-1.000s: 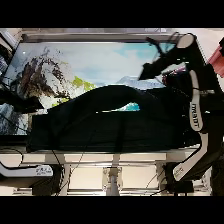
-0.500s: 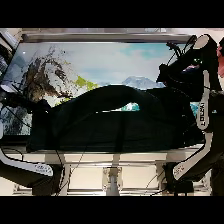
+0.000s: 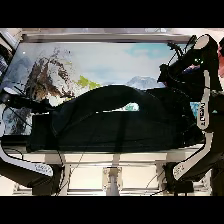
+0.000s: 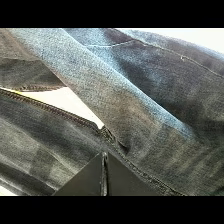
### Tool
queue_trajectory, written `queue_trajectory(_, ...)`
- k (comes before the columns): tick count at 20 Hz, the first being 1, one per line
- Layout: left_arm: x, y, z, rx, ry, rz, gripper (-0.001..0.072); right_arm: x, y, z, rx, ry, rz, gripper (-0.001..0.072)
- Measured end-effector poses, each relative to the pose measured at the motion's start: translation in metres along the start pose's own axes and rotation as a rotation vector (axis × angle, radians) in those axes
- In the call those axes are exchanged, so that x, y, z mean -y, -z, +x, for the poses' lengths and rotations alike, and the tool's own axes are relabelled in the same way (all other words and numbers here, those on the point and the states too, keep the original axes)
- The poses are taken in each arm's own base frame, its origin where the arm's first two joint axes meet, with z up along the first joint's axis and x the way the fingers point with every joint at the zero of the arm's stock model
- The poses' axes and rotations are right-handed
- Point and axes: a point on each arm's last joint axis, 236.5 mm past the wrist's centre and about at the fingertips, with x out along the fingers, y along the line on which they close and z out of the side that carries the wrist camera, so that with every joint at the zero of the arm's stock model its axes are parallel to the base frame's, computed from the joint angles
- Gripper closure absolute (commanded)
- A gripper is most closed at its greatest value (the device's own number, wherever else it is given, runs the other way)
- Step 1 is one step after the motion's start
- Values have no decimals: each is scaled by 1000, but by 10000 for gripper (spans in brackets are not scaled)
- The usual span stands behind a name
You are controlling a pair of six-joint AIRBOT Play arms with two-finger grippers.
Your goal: Fold the clothes and pants, and hang the long-sleeved shirts on hangers.
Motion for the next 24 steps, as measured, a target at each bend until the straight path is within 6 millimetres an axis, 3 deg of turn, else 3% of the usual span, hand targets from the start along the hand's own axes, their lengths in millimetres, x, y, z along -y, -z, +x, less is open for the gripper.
queue_trajectory(4,2,5,1,-4,20,5,671,9,2,-1,-5,31,11,546)
queue_trajectory(5,0,5,-3,5,15,3,671,16,4,-2,-12,55,19,462)
queue_trajectory(7,-12,0,-23,60,-30,-4,671,34,9,-6,-27,107,42,430)
queue_trajectory(9,-21,-13,-54,175,-60,-46,671,61,19,-14,-49,173,73,367)
queue_trajectory(12,-44,-30,-127,405,-159,-114,671,104,35,-33,-60,238,153,367)
queue_trajectory(14,-55,-32,-175,544,-223,-150,671,131,50,-42,-69,251,224,367)
queue_trajectory(16,-61,-29,-210,635,-270,-170,671,152,64,-46,-78,245,290,367)
queue_trajectory(19,-63,-26,-234,698,-298,-189,671,156,63,-36,-48,162,315,367)
queue_trajectory(23,-57,-27,-240,721,-301,-187,671,151,46,-8,-10,104,256,362)
queue_trajectory(24,-56,-27,-241,721,-300,-185,671,146,42,2,-10,82,232,288)
